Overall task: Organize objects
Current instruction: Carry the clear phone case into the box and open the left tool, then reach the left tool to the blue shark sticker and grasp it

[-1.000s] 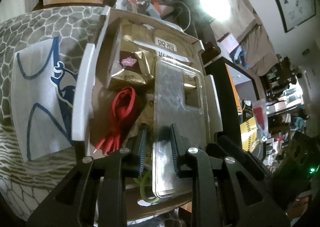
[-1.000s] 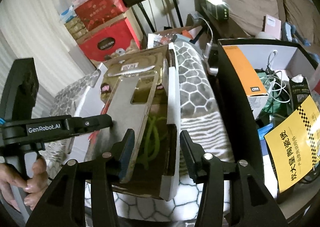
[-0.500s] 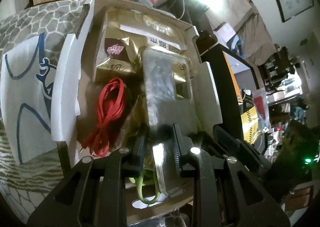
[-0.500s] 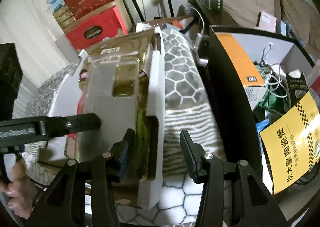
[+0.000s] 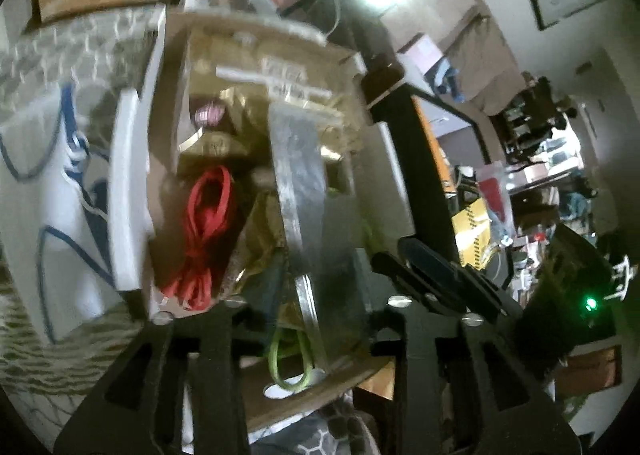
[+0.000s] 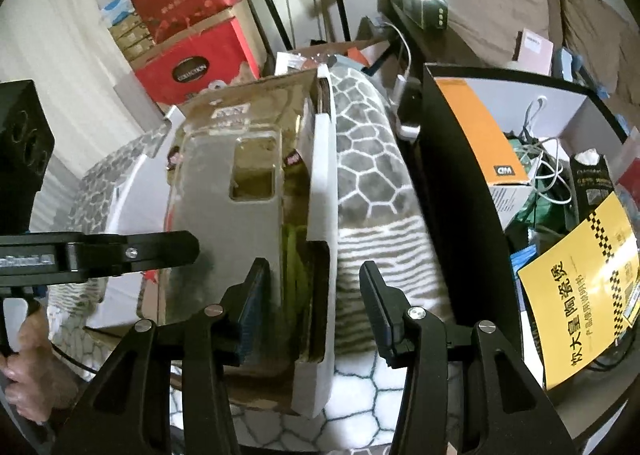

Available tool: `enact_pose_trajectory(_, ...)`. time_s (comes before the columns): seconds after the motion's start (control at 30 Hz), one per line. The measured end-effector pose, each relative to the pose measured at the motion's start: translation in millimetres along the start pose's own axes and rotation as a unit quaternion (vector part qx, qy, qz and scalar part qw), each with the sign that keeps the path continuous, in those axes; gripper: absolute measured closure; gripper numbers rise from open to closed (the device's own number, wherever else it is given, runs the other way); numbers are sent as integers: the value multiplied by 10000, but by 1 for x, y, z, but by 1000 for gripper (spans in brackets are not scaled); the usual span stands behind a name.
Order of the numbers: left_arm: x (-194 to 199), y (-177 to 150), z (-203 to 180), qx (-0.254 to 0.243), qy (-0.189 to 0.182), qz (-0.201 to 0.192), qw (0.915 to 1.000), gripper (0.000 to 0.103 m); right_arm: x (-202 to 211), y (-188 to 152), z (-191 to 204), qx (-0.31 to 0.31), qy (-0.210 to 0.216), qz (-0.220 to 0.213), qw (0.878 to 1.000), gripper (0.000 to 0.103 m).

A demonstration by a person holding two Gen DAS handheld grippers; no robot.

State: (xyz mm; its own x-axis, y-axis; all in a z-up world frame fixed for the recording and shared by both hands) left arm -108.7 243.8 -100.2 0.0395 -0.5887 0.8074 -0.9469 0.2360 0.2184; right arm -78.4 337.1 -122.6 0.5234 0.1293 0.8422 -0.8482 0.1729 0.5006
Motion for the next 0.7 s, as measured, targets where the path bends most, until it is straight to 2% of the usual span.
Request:
enact_pose_trajectory(0.13,33,10,-2,-296,142,-353,9988,59,5,2,1,16,15,-53,10000,55)
enact_pose_trajectory(0.2,49,17,2,-407,274,-529,9974,46,5,3,2,25,9,-56,10000,55)
enact_pose_trajectory(0.27,66,25,15,-402,488,-691,9956,45,5,3,2,15,20,-54,10000,55)
enact_pose_trajectory(0.43,80,34,53,-244,819,-749,9935,45,2,0,2,-5,51,-14,10000,55)
enact_pose_trajectory(0.6,70,34,99,-81,1219,-617,9906,45,-1,-1,4,-14,77,23,10000,55)
enact_pose_trajectory(0.7,59,29,119,95,1292,-501,9903,45,-2,-1,4,-1,78,36,10000,55)
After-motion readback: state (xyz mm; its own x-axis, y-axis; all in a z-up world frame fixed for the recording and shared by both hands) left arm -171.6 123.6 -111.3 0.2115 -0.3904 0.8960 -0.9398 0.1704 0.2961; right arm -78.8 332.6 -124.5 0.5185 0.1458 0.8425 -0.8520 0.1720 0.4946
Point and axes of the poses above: each gripper's, at about its wrist camera, not at the fingertips, and x roughly against the way its jaws point, z to its left, y to its top, the point moved 9 cm from there along -x, roughly the way its jaws point, and after that the axes turned 3 degrees about z, right-handed, at the moved point
